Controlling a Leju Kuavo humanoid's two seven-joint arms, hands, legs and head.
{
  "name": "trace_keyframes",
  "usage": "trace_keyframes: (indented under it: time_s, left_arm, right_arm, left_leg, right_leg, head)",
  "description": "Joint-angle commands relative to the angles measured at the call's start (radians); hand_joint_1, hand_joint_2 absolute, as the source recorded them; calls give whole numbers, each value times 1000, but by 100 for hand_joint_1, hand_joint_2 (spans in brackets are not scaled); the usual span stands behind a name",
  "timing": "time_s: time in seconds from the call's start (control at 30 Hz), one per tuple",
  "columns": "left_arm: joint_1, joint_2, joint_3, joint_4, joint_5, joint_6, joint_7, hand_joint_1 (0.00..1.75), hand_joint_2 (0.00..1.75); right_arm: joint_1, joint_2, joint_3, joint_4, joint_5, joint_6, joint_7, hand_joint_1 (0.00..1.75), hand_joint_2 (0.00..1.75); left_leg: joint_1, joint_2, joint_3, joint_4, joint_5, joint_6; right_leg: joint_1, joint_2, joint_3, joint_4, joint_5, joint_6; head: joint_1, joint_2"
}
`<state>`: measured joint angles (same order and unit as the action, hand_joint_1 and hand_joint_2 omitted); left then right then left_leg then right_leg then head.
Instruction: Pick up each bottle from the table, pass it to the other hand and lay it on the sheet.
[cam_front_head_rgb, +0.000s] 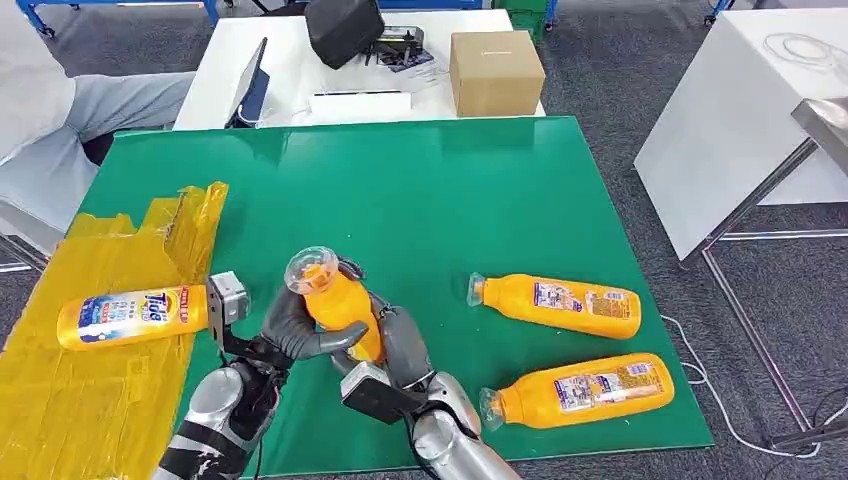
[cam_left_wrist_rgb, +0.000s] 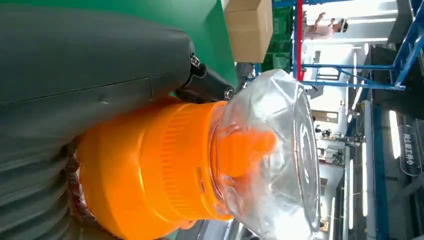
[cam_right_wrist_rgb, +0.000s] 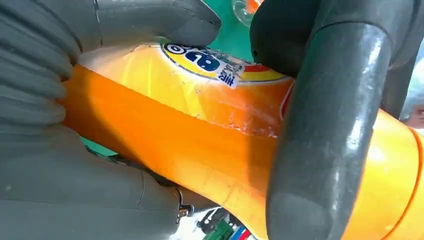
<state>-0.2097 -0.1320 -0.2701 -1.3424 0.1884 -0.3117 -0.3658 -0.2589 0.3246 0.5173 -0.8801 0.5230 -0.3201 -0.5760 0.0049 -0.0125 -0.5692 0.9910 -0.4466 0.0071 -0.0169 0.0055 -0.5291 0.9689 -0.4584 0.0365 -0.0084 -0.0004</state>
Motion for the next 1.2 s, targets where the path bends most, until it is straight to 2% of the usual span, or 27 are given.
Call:
trace_keyframes:
  time_s: [0.03,0.17,0.2,0.23,0.27,0.43,0.57,0.63,0.73,0.9,1.0,1.07,1.2]
  left_arm:
    - [-40,-11,43,43,-1,17,3,175,175]
    - [-27,-11,58,21,-1,24,1,175,175]
    - [-23,-10,62,14,-1,25,0,175,175]
    - [-16,-11,72,0,-5,37,-10,175,175]
    - [-12,-9,75,-7,-4,36,-9,175,175]
    - [24,8,145,-97,-8,75,-22,175,175]
    - [23,6,152,-100,-8,75,-22,175,175]
    - [29,4,186,-119,-13,99,-34,175,175]
    - [34,3,216,-139,-18,108,-37,175,175]
    - [36,-5,232,-145,-31,129,-47,175,175]
    - [35,-12,286,-183,-189,285,-98,175,175]
    - [19,-13,316,-207,-444,520,-141,175,175]
    - [9,11,305,-210,-771,729,-135,175,175]
  right_arm:
    - [1,18,-32,-20,-5,-1,-18,175,175]
    - [41,1,-67,-156,-29,2,-27,175,175]
    - [50,-5,-71,-188,-30,3,-27,157,175]
    - [70,-5,-86,-245,-43,-10,-40,28,175]
    - [75,-10,-85,-265,-39,-9,-36,0,175]
    - [152,-49,-103,-516,-51,-25,-29,0,175]
    - [155,-50,-105,-526,-51,-24,-27,0,175]
    - [167,-56,-114,-575,-53,-41,-39,0,175]
    - [181,-64,-120,-629,-51,-45,-34,0,175]
    - [183,-63,-123,-633,-50,-52,-35,0,175]
    - [195,-65,-135,-673,-49,-68,-38,0,175]
    - [199,-67,-134,-706,-42,-85,-37,0,175]
    - [195,-76,-118,-755,-22,-121,-35,0,175]
  left_leg:
    - [3,1,4,1,-2,-1]
    - [1,0,1,1,-1,0]
    - [1,0,0,0,0,0]
    - [1,0,1,1,-1,0]
    - [1,0,1,0,-1,0]
    - [1,1,2,1,-2,0]
    - [1,2,3,0,-1,-1]
    - [1,-1,0,0,0,0]
    - [0,-1,0,0,0,0]
    - [1,-1,1,0,0,0]
    - [1,0,0,0,0,0]
    - [1,0,1,0,-1,-1]
    - [1,0,0,0,0,-1]
  right_leg:
    - [3,-1,5,-1,-1,-3]
    - [1,-1,2,0,0,-1]
    - [1,-1,1,0,0,-1]
    - [1,-1,2,0,-1,-2]
    - [1,-1,2,0,-1,-1]
    - [1,0,3,0,-1,-2]
    - [2,1,2,0,-1,-2]
    - [1,-3,0,0,-1,-1]
    - [1,0,0,0,0,0]
    - [1,-2,2,-1,0,-1]
    - [1,0,1,-1,0,-1]
    - [1,-1,1,0,0,-1]
    - [1,-1,0,0,0,-1]
  head:
    - [0,0]
    - [0,0]
    - [0,0]
    - [0,0]
    - [0,0]
    - [0,0]
    - [-1,0]
    - [0,0]
    - [0,0]
    - [0,0]
    - [0,0]
    - [0,0]
    - [0,0]
